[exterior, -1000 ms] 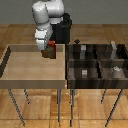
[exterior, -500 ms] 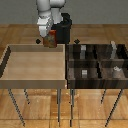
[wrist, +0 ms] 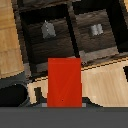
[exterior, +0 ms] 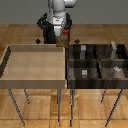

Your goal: Place the box of cereal into the appropriate compartment.

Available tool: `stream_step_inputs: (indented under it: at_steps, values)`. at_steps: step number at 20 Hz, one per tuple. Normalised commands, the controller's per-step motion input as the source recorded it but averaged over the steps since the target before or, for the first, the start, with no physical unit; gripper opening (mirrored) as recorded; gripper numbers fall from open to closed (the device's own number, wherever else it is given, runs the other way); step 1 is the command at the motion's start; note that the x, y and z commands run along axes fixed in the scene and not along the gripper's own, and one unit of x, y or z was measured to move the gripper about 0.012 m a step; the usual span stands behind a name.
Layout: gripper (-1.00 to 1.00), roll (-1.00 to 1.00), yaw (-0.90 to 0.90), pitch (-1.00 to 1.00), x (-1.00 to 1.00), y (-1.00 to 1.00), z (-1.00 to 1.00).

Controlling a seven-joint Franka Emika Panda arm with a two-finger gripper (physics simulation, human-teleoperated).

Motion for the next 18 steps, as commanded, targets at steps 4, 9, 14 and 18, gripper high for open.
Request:
stream_step_inputs:
  at_steps: [4, 9, 14, 18]
  values:
    - [-1.0, 0.0, 0.0, 0.0, 0.0, 1.0, 0.0]
    - [-1.0, 0.0, 0.0, 0.0, 0.0, 1.0, 0.0]
    - [-1.0, 0.0, 0.0, 0.0, 0.0, 1.0, 0.0]
    - [-1.0, 0.0, 0.0, 0.0, 0.0, 1.0, 0.0]
